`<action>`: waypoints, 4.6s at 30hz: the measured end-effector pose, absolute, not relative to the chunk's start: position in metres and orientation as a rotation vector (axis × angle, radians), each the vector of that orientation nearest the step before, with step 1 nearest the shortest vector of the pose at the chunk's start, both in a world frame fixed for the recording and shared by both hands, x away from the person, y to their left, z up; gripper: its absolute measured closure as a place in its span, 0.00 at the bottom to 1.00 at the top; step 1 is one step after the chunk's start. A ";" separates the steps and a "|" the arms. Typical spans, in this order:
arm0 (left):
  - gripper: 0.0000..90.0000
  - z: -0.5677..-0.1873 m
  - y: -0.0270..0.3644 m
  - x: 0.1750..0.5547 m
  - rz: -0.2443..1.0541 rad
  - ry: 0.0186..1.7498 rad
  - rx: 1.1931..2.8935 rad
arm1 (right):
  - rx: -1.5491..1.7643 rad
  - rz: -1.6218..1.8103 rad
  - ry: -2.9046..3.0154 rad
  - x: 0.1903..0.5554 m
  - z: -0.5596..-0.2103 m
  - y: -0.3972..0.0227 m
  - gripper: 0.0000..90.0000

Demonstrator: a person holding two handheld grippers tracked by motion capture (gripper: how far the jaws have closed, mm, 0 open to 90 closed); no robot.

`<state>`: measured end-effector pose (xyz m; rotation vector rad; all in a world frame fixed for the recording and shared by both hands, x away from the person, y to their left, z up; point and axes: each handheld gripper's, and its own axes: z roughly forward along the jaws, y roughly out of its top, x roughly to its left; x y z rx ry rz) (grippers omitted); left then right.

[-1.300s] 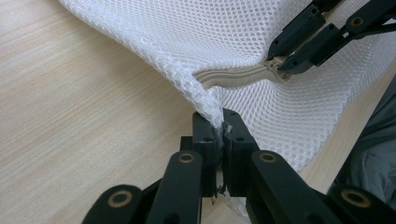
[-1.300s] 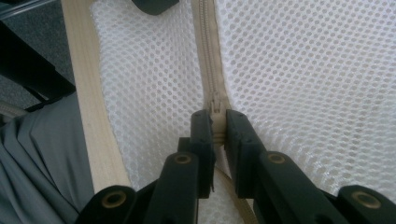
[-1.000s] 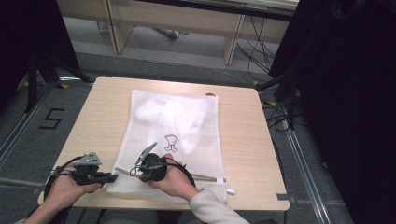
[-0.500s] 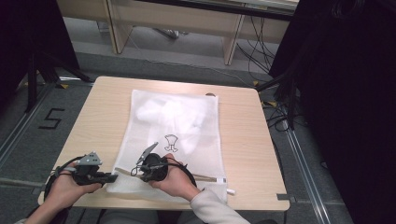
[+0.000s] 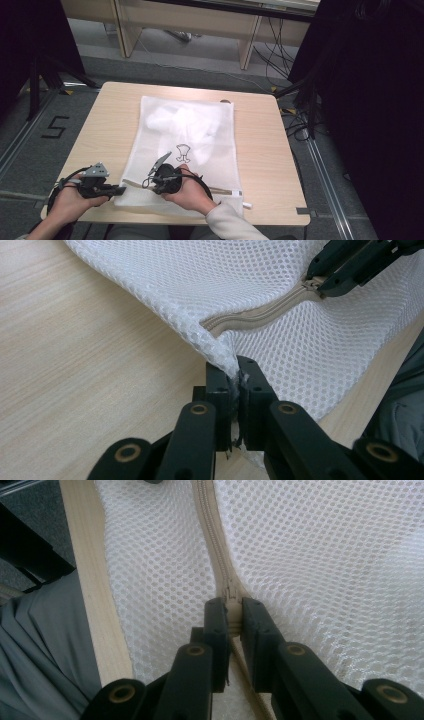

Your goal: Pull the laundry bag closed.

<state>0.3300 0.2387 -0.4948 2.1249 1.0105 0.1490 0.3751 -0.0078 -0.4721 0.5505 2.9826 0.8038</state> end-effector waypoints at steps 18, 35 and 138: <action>0.94 -0.495 0.239 0.330 0.164 0.998 2.126 | 0.566 0.788 2.974 0.375 -0.469 -0.012 0.92; 0.94 -0.494 0.240 0.331 0.148 0.999 2.144 | 0.579 0.789 2.968 0.375 -0.465 -0.019 0.92; 0.94 -0.493 0.240 0.331 0.143 1.010 2.130 | 0.621 0.773 2.984 0.375 -0.454 -0.044 0.92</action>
